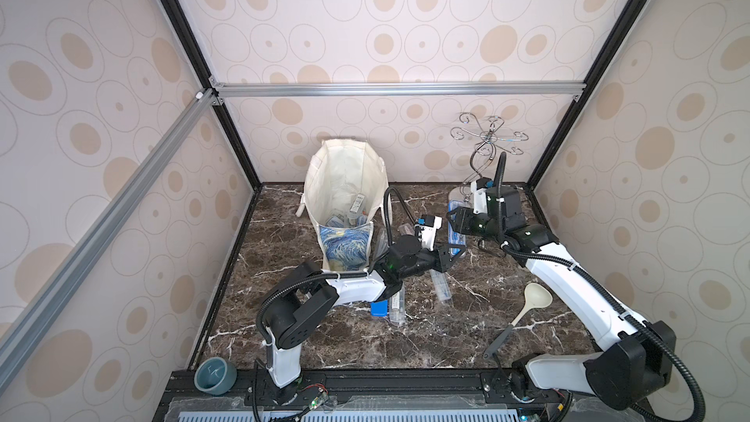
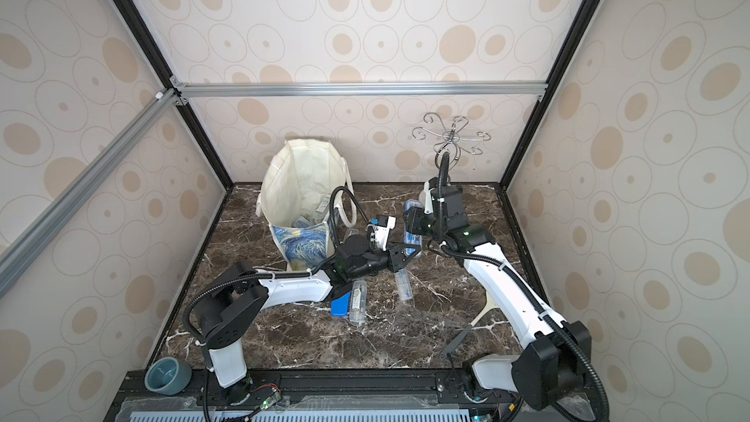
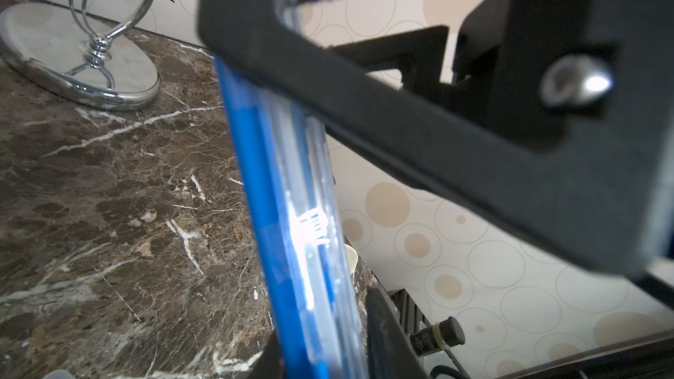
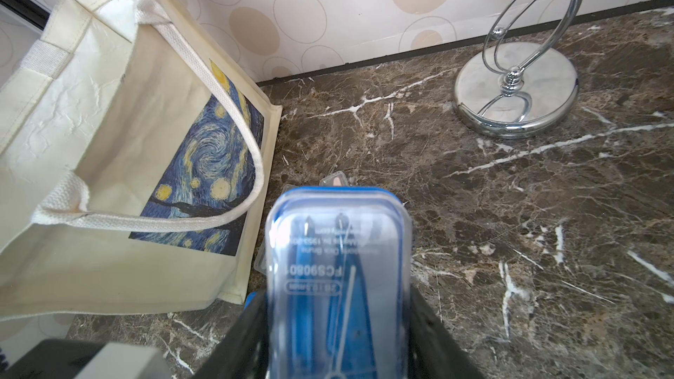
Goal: Put the compass set into the canvas bag
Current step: Pick up the compass set at the center of the board.
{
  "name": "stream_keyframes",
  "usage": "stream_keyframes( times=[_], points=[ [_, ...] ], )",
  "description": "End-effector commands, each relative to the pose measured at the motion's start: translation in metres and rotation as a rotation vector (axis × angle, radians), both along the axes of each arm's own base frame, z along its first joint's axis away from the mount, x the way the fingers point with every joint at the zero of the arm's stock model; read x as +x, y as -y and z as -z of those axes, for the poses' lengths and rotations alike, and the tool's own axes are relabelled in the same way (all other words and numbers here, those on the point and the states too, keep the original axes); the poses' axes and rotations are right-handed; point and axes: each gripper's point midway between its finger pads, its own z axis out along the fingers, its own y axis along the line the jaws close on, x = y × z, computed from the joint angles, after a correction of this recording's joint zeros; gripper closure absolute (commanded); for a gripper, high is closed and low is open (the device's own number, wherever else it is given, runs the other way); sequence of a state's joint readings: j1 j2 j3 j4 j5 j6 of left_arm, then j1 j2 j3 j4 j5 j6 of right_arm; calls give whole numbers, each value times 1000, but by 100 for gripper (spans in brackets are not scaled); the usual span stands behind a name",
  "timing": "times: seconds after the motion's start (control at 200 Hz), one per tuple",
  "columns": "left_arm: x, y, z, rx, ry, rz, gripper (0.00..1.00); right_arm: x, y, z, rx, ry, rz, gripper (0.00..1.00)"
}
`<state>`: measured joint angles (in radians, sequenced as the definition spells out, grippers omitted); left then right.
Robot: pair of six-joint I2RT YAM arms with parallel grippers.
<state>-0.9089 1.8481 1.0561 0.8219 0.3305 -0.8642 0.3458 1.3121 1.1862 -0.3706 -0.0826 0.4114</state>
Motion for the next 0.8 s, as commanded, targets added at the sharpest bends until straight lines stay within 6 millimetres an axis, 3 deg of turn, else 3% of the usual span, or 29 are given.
stream_keyframes(
  times=[0.0, 0.265, 0.415, 0.515, 0.625, 0.795],
  points=[
    [10, 1, -31, -75, 56, -26, 78, -2, 0, -3, 22, 9, -2, 46],
    [13, 1, -31, -58, 63, -43, 90, -1, -1, 3, 24, -7, -1, 46],
    [15, 1, -27, -32, 65, -49, 92, 0, 1, 6, 12, -11, 8, 44],
    [16, 0, -24, -9, 70, -58, 92, -1, 9, 4, -20, 1, 35, 30],
    [18, 1, -23, 20, 79, -63, 92, -6, 27, -3, -70, 35, 99, 1],
    [24, 2, -27, 72, 107, -82, 92, -22, 64, -20, -132, 98, 222, 0]
  ],
)
